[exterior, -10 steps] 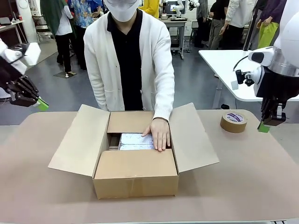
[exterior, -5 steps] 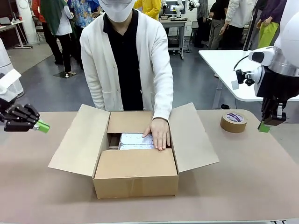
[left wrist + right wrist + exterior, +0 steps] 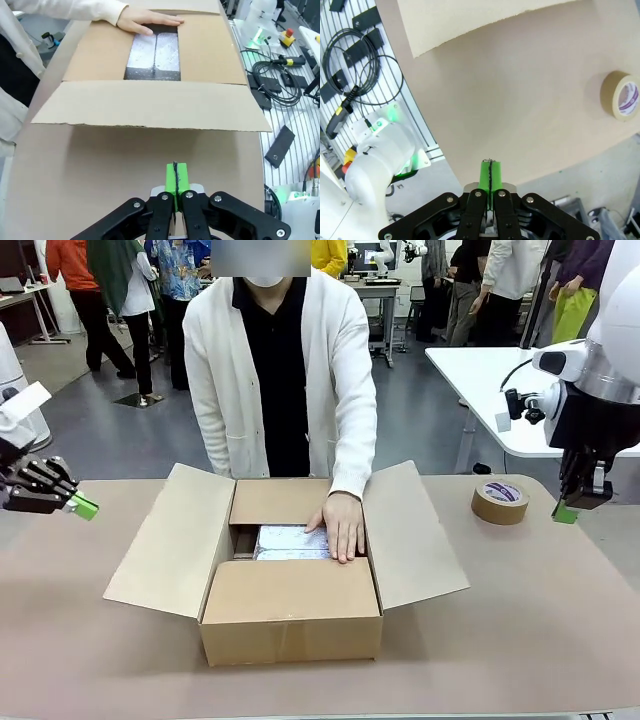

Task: Wrap the clocks to prevent damage.
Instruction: Push the right (or left) flap of the Package Box to close it.

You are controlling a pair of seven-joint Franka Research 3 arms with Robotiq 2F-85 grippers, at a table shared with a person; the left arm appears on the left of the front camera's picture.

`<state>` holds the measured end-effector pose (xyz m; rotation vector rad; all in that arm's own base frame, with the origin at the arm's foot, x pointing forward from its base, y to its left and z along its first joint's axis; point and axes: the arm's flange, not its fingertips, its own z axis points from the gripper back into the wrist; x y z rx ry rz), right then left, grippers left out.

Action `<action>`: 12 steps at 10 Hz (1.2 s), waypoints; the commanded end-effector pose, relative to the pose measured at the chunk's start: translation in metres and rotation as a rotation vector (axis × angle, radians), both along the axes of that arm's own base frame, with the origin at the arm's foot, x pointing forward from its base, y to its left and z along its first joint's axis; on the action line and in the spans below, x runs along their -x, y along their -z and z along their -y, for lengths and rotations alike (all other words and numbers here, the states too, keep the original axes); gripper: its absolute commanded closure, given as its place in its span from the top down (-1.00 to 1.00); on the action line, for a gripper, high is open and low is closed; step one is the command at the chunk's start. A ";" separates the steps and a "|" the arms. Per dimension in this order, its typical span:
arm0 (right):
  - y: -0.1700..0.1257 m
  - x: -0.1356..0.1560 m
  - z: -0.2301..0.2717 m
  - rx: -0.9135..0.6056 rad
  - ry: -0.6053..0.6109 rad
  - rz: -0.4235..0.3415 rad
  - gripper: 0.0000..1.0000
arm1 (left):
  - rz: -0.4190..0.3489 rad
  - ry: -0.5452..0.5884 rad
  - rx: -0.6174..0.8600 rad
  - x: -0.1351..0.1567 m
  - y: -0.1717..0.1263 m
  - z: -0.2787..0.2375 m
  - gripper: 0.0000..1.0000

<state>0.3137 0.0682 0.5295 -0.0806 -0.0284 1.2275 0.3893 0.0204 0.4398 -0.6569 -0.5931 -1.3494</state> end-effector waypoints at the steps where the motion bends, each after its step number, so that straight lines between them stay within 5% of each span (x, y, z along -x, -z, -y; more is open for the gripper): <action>1: 0.001 0.000 -0.001 -0.005 -0.001 0.002 -0.98 | -0.018 0.016 0.039 -0.002 0.020 -0.004 -0.99; 3: 0.001 0.000 -0.001 -0.005 -0.001 0.002 -0.98 | -0.019 0.003 0.004 0.001 0.010 -0.002 -0.99; 6: 0.001 0.000 -0.001 -0.005 -0.001 0.002 -0.98 | -0.051 0.086 0.072 -0.021 0.081 0.003 -0.99; 12: 0.001 0.000 -0.001 -0.005 -0.001 0.002 -0.98 | -0.076 0.224 0.321 -0.043 0.123 0.041 -0.99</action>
